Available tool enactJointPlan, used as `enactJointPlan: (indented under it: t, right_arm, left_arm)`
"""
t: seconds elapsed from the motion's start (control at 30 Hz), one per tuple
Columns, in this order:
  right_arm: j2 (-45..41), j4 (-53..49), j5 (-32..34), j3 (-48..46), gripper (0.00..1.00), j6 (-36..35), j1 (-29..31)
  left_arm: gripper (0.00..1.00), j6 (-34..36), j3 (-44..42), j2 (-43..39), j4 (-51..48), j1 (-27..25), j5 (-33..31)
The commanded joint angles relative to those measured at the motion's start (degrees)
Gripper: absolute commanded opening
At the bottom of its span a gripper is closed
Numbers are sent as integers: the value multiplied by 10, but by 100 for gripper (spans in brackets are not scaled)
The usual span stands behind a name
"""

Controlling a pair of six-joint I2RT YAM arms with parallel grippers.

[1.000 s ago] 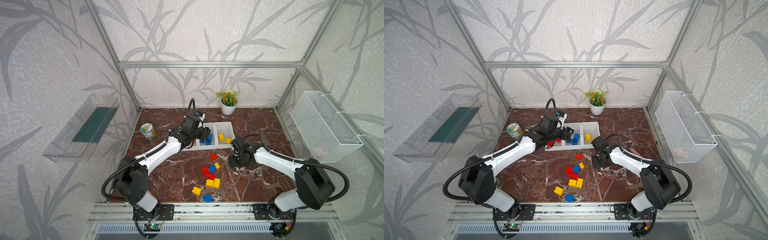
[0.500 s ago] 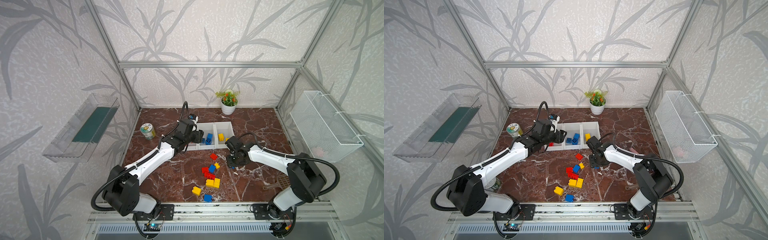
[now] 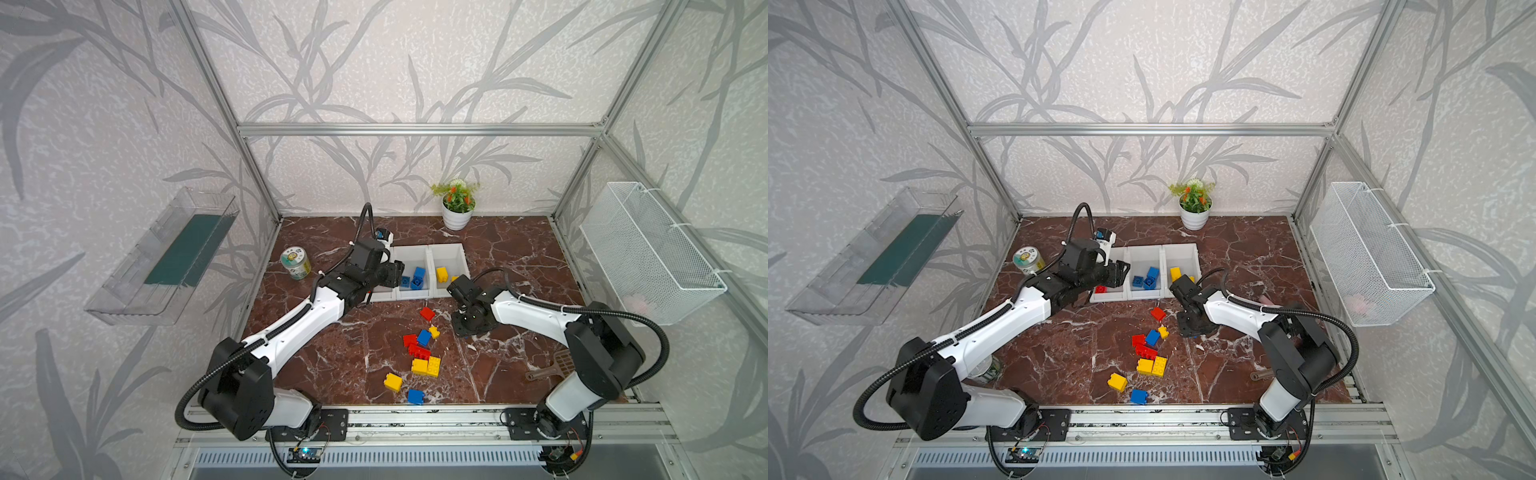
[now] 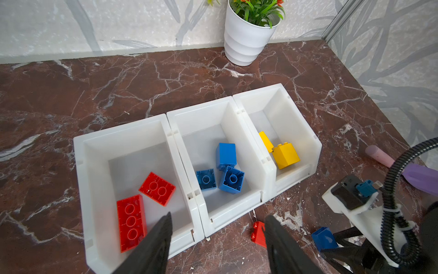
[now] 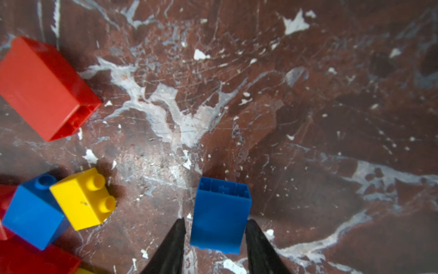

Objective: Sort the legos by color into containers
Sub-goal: 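Grasp a blue brick with the right gripper while the left gripper draws back, then carry the blue brick over the middle compartment and open the right gripper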

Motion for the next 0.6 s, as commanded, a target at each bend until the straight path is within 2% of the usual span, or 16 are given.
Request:
enactJointPlan:
  t: [0.0,0.17,0.27,0.43,0.57]
  right_arm:
    - [10,4,6,-8,37,8,6]
    - [16,-2,12,3,32,-2,15]
    - [13,-32,22,40,31,-23,24]
    - [-2,-62,32,152,31,-77,33]
    - [36,-53,39,258,31,-128,33]
  left_arm:
    - [65,8,-11,-24,-8,4,-11]
    - [64,-18,-38,-40,-12,4,1]
    - [64,-31,-56,-55,-28,4,5]
    - [65,-35,-107,-104,-13,4,-28]
    - [65,-36,-123,-124,-17,4,-35]
